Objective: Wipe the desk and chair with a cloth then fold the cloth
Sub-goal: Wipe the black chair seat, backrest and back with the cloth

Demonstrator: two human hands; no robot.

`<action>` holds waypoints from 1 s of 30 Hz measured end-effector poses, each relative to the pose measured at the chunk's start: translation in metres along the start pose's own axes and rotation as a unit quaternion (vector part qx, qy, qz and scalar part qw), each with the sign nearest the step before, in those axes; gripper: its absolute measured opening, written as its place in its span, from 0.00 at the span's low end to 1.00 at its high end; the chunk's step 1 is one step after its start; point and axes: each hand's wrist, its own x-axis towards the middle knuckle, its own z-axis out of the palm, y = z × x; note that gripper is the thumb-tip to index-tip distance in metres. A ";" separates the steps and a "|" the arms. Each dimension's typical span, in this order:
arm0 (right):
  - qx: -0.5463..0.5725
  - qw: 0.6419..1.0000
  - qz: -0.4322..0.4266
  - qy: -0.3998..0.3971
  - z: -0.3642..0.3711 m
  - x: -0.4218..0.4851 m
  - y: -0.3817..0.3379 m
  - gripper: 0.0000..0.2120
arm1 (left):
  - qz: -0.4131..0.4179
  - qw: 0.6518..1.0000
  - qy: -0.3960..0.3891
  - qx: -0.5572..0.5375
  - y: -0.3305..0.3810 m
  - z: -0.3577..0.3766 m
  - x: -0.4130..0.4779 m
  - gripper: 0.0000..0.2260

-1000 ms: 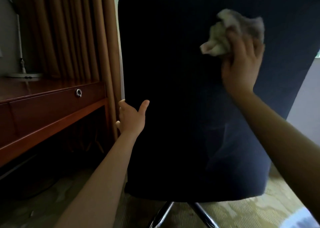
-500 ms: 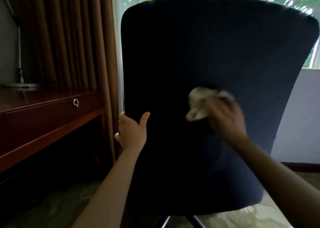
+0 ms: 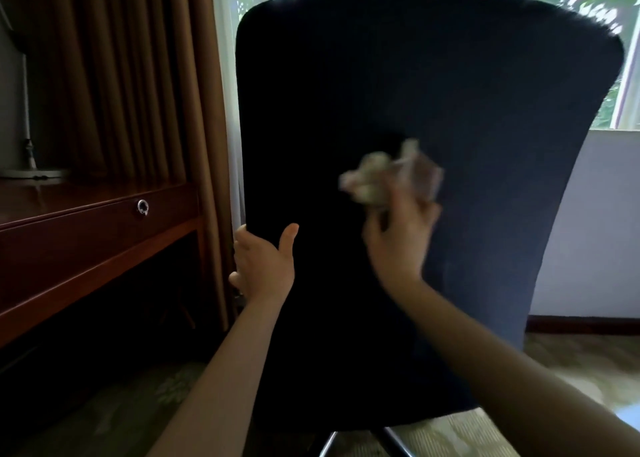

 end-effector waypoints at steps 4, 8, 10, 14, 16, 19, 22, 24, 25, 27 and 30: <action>0.026 0.911 -0.374 -0.171 0.003 -0.007 -0.008 0.19 | -0.038 0.999 -0.018 0.003 -0.003 -0.006 0.009 0.28; -0.063 0.907 -0.386 -0.157 -0.026 0.024 0.033 0.18 | -0.042 0.996 -0.075 -0.007 -0.013 -0.017 0.029 0.33; -0.105 0.947 -0.266 -0.144 -0.043 0.039 0.068 0.18 | -0.055 0.990 -0.126 -0.043 -0.018 -0.022 0.041 0.33; -0.165 0.969 -0.169 -0.076 -0.083 0.049 0.121 0.21 | -0.083 0.976 -0.179 -0.094 -0.025 -0.031 0.059 0.35; -0.165 0.978 -0.115 -0.052 -0.094 0.048 0.140 0.22 | -0.104 0.976 -0.163 -0.104 -0.022 -0.033 0.060 0.36; -0.158 0.987 -0.033 0.004 -0.104 0.053 0.145 0.22 | -0.110 0.990 -0.087 -0.022 0.001 -0.037 0.046 0.35; -0.136 0.990 0.022 0.030 -0.110 0.074 0.143 0.21 | 0.030 0.999 0.008 0.025 0.038 -0.039 0.022 0.31; -0.122 0.990 0.053 0.042 -0.113 0.090 0.141 0.22 | 0.138 0.990 -0.002 -0.002 0.069 -0.034 0.005 0.30; -0.116 0.990 0.059 0.053 -0.114 0.097 0.140 0.22 | 0.164 0.986 -0.012 -0.019 0.086 -0.030 -0.003 0.30; -0.095 0.990 0.066 0.075 -0.118 0.110 0.139 0.23 | 0.165 0.986 0.001 -0.040 0.117 -0.018 -0.016 0.31; -0.060 0.989 0.107 0.085 -0.121 0.127 0.139 0.29 | 0.132 0.988 -0.020 -0.079 0.148 -0.004 -0.018 0.30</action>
